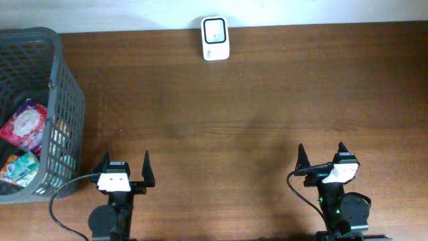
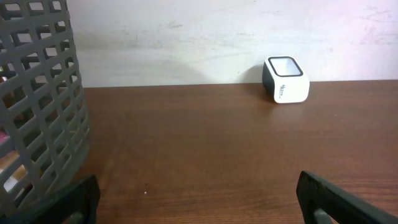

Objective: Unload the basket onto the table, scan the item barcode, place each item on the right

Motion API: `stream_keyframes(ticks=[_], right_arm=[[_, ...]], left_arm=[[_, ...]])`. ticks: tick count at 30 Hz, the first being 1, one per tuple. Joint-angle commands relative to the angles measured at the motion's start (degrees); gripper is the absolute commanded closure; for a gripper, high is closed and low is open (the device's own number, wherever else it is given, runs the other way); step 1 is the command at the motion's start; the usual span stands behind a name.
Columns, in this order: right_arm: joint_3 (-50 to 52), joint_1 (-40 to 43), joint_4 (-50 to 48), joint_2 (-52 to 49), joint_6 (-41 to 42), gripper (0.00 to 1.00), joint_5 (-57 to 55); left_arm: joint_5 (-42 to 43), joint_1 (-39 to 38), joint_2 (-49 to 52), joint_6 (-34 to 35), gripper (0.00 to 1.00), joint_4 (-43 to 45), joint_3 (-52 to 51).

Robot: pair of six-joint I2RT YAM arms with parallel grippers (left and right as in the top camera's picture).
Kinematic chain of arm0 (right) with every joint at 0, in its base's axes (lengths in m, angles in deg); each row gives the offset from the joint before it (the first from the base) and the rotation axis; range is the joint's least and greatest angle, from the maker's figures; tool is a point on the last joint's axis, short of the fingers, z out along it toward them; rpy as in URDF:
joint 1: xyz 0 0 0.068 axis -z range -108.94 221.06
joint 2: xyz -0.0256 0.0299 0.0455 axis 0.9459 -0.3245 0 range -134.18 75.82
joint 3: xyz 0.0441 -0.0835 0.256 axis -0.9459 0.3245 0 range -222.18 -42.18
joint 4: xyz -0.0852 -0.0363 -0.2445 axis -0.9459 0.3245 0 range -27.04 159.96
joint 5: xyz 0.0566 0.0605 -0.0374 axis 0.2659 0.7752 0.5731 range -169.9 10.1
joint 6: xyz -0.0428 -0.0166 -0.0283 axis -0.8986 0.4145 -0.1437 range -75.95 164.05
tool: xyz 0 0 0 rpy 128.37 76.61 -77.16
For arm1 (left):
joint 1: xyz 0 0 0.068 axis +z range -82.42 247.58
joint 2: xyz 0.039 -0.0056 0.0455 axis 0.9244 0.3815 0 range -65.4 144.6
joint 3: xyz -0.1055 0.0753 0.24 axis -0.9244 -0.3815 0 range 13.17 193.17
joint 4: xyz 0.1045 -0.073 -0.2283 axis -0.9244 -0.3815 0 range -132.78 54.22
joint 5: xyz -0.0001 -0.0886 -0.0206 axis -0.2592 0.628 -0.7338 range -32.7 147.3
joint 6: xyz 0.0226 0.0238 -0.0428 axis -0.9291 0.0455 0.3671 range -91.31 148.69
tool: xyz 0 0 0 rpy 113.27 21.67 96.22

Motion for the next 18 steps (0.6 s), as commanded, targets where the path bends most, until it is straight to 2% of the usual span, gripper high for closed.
stream_keyframes(ticks=[1,11,12,14,15,16,18], right_arm=[[0.48,-0.44,0.15,0.07,-0.33,0.01,-0.48],[0.48,-0.44,0.15,0.07,-0.33,0.01,-0.48],[0.48,-0.44,0.15,0.07,-0.33,0.01,-0.5],[0.48,-0.44,0.15,0.07,-0.33,0.01,-0.5],[0.48,-0.44,0.15,0.07,-0.33,0.01,-0.5],[0.48,-0.44,0.15,0.07,-0.33,0.01,-0.48],[0.48,-0.44,0.15,0.07,-0.33,0.01,-0.5]], left_arm=[[-0.39,0.26,-0.48,-1.09,0.01,0.04,-0.44],[0.2,0.26,-0.48,-1.05,0.01,0.15,-0.44],[2.49,0.26,-0.48,-0.26,0.01,2.6,-0.42],[15.87,0.26,-0.48,1.36,0.01,12.35,-0.42],[19.74,0.26,-0.5,1.86,0.01,16.31,-0.39],[20.63,0.26,-0.48,6.29,0.01,19.52,0.31],[20.24,0.26,-0.2,8.37,0.01,18.73,6.51]])
